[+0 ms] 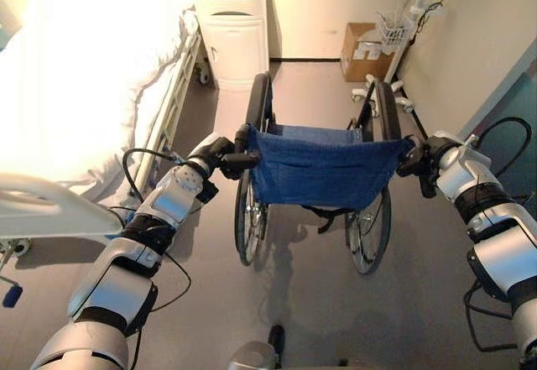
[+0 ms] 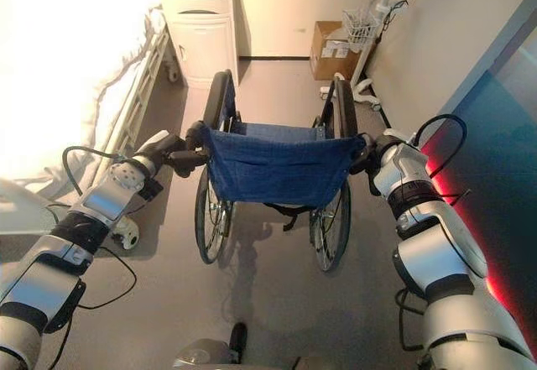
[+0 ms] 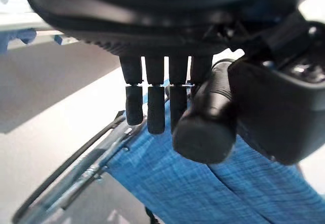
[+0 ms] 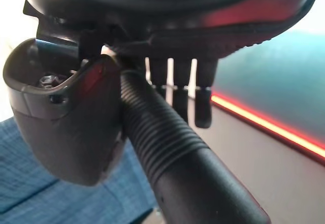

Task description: Push the wheelchair next to the bed

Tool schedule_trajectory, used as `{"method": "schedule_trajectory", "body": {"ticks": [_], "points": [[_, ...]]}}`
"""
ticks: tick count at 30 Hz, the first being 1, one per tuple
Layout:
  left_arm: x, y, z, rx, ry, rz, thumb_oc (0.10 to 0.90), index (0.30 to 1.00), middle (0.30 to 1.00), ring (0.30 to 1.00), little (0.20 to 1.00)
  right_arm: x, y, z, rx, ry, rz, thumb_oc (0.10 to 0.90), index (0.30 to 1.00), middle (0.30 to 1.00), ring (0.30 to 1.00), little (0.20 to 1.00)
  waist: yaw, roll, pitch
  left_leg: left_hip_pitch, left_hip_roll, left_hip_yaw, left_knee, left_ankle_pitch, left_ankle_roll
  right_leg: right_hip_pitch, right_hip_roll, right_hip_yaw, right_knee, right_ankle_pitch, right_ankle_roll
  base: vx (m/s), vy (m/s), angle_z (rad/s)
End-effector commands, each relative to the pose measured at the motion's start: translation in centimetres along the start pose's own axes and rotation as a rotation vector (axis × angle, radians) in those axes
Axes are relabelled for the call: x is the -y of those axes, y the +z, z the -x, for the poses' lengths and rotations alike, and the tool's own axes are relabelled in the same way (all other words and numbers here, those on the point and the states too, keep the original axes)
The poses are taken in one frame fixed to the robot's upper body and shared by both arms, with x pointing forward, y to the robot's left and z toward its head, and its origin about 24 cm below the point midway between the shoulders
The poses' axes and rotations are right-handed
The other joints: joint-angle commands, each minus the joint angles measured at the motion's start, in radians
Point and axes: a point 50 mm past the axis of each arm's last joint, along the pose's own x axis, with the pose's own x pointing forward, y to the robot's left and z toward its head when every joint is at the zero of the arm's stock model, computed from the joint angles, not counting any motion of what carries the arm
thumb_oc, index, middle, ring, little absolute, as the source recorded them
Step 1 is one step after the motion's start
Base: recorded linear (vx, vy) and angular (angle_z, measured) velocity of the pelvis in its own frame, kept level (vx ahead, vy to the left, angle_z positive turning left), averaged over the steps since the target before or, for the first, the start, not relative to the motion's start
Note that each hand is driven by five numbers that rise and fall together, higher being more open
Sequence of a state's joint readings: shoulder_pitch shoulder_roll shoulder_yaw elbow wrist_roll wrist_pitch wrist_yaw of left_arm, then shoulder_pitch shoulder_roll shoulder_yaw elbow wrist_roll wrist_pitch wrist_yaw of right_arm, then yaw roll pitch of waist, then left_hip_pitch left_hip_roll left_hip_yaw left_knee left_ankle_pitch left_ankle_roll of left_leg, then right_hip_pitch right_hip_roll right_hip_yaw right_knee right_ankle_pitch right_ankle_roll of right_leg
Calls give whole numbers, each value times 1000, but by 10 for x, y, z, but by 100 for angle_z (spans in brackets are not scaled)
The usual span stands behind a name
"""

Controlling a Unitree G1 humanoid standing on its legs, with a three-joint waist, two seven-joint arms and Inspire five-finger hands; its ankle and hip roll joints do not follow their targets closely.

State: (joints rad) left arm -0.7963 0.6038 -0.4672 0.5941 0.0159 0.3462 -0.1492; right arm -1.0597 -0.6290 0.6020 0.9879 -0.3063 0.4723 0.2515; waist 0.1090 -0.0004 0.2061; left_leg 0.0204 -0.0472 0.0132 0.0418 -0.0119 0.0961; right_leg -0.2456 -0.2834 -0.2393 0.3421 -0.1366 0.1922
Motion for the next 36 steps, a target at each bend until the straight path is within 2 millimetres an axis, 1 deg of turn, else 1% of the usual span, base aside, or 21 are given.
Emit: {"method": "schedule_trajectory", "body": {"ticks": [1,2,3,4,6,8,10,11,15,17,20,22,23,25,26,27,29,30,32,33,36], "points": [[11,13,-7,9,-54,-132,400,300,300,300,300,-11,101,34,499,-88,351,400,300,300,300,300,-29,-43,107,35,16,18,153,-168,-64,-12,-53,25,-330,390,4,592,-418,93],[11,14,-8,21,-60,-131,400,300,300,300,300,-6,99,34,485,-90,350,400,300,300,300,300,-35,-39,106,39,33,-10,175,-187,-76,-14,-59,50,-425,385,14,432,-285,71],[12,13,-8,23,-66,-130,400,300,300,300,300,-4,99,34,477,-87,352,400,300,300,300,300,-35,-39,103,39,39,-13,187,-198,-82,-6,-60,54,-427,385,14,602,-425,89],[13,11,-9,24,-71,-124,400,300,300,300,300,-2,99,35,467,-81,365,400,300,300,300,300,-36,-46,101,34,42,-31,218,-220,-92,13,-64,67,-414,386,12,551,-439,77],[17,7,-9,17,-76,-123,400,300,300,300,300,-2,97,35,453,-67,372,400,300,300,300,300,-43,-62,89,37,63,-54,258,-249,-114,30,-54,90,-369,352,10,550,-443,77],[23,-3,-7,-2,-83,-87,400,300,300,300,300,-3,93,33,452,-48,360,400,300,300,300,300,-45,-66,70,62,92,-57,247,-251,-135,31,-35,83,-300,318,15,450,-335,74],[24,-11,-4,-21,-93,-92,400,300,300,300,300,-1,93,35,462,-39,356,400,300,300,300,300,-39,-76,68,88,112,-56,237,-239,-153,21,-31,65,-220,317,17,457,-419,72],[27,-17,-2,-39,-88,-91,400,300,300,300,300,3,95,38,481,-41,361,400,300,300,300,300,-46,-78,68,102,152,-18,222,-174,-177,34,-15,32,-219,322,7,474,-482,70],[29,-17,-2,-13,-90,-87,400,300,300,300,300,11,95,38,486,-83,389,400,300,300,300,300,-76,-57,63,127,209,57,169,-15,-218,53,38,-44,-237,298,-40,259,-310,47],[32,-12,-4,0,-106,-96,400,300,300,300,300,12,94,37,486,-100,413,400,300,300,300,300,-81,-51,62,115,219,80,172,35,-229,76,60,-74,-256,279,-64,186,-297,52],[39,-6,-5,17,-127,-88,400,300,300,300,300,14,92,36,493,-109,440,400,300,300,300,300,-88,-46,54,119,223,108,175,73,-243,113,91,-113,-285,261,-88,206,-269,34],[46,-4,-7,17,-154,-84,400,300,300,300,300,12,90,34,491,-107,450,400,300,300,300,300,-103,-37,37,144,237,155,190,116,-260,121,111,-149,-292,246,-110,181,-206,21],[49,-3,-7,18,-159,-86,400,300,300,300,300,10,89,33,488,-105,449,400,300,300,300,300,-101,-30,34,154,231,156,188,108,-263,128,121,-159,-295,239,-114,207,-232,25],[48,2,-7,20,-171,-104,400,300,300,300,300,3,88,30,480,-100,432,400,300,300,300,300,-74,-22,34,125,125,116,148,36,-228,139,154,-169,-280,219,-115,214,-250,28],[48,3,-6,22,-170,-108,400,300,300,300,300,2,88,30,479,-100,426,400,300,300,300,300,-71,-23,36,106,113,126,121,38,-222,146,162,-177,-282,219,-115,227,-234,12],[50,4,-4,28,-171,-110,400,300,300,300,300,-2,88,29,474,-101,414,400,300,300,300,300,-50,-17,55,70,106,168,76,52,-214,193,187,-188,-291,207,-116,218,-193,17],[52,5,0,37,-172,-121,400,300,300,300,300,-9,87,27,456,-101,406,400,300,300,300,300,12,-15,98,-87,75,189,69,116,-205,309,207,-166,-315,167,-116,300,-184,9],[52,4,1,34,-171,-119,400,300,300,300,300,-11,87,27,456,-98,406,400,300,300,300,300,26,-14,105,-130,76,191,76,141,-201,329,211,-160,-323,160,-122,372,-106,-20],[54,-7,4,-8,-162,-95,400,300,300,300,300,-20,94,27,474,-68,423,400,300,300,300,300,86,7,114,-218,76,175,33,211,-201,396,244,-126,-318,106,-138,519,-16,-66],[54,-14,6,-32,-164,-83,400,300,300,300,300,-24,96,26,485,-49,434,400,300,300,300,300,111,18,107,-242,84,174,3,255,-203,424,260,-117,-316,90,-146,529,40,-107],[54,-27,10,-75,-176,-68,400,300,300,300,300,-31,101,25,500,-7,453,400,300,300,300,300,148,33,83,-253,99,190,-30,314,-203,467,291,-104,-306,64,-161,480,77,-141]]}}
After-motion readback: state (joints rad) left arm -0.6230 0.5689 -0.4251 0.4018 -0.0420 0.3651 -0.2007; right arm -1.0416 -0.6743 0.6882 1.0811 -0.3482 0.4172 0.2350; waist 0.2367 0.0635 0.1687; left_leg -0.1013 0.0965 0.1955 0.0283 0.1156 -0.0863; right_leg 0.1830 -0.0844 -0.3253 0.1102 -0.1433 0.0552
